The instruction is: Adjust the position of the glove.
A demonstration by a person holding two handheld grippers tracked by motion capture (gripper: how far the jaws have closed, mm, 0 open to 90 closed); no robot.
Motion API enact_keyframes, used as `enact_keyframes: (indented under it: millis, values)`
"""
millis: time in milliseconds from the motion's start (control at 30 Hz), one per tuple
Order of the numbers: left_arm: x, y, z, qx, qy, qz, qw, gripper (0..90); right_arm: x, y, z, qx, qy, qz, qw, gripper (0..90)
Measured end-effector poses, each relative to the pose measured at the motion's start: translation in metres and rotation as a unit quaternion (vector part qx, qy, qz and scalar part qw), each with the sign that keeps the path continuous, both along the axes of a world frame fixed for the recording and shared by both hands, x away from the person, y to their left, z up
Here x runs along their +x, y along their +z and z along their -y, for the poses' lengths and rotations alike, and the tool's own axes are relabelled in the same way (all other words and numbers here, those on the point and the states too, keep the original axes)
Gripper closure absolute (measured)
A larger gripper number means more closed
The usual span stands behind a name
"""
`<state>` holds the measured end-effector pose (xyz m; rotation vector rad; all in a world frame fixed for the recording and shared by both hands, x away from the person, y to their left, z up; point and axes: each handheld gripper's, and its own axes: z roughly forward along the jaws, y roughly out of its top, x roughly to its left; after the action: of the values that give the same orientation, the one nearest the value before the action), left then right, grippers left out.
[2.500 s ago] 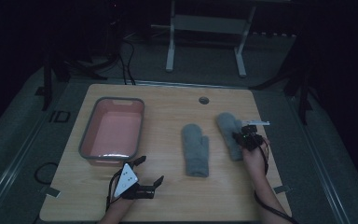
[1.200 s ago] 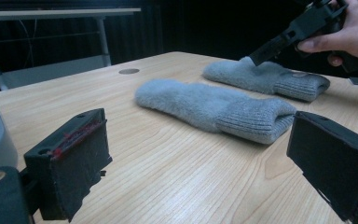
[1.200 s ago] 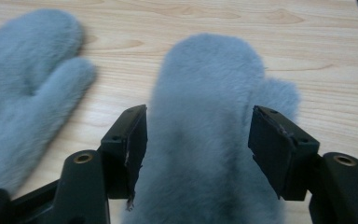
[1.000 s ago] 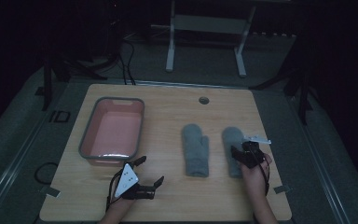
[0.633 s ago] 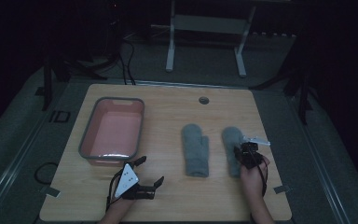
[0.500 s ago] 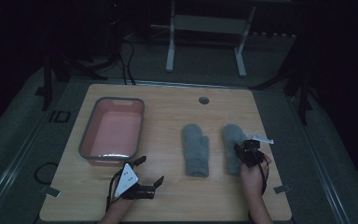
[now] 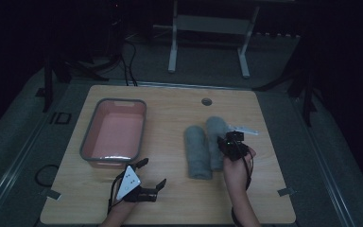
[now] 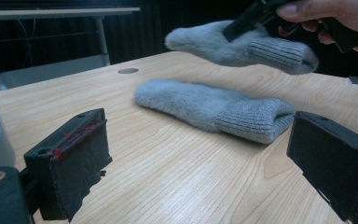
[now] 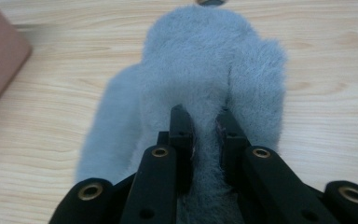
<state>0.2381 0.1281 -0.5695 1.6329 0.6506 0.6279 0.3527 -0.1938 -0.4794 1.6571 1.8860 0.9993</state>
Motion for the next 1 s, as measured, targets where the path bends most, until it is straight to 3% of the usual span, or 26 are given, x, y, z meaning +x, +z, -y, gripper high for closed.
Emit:
enact_keyframes:
  millis: [433, 667, 1000]
  values:
    - [-0.002, 0.002, 0.000, -0.009, 0.001, 0.002, 1.0000, 5.7, -0.002, -0.002, -0.053, 0.003, 0.036, -0.018, 0.9992, 80.1]
    - [-0.001, 0.002, -0.001, -0.008, -0.001, 0.001, 1.0000, 5.7, -0.001, -0.017, -0.061, 0.009, 0.039, -0.036, 0.9985, 79.9]
    - [-0.001, 0.001, 0.000, -0.005, -0.002, -0.001, 1.0000, 5.8, 0.003, -0.041, -0.067, -0.012, 0.035, -0.051, 0.9980, 79.2]
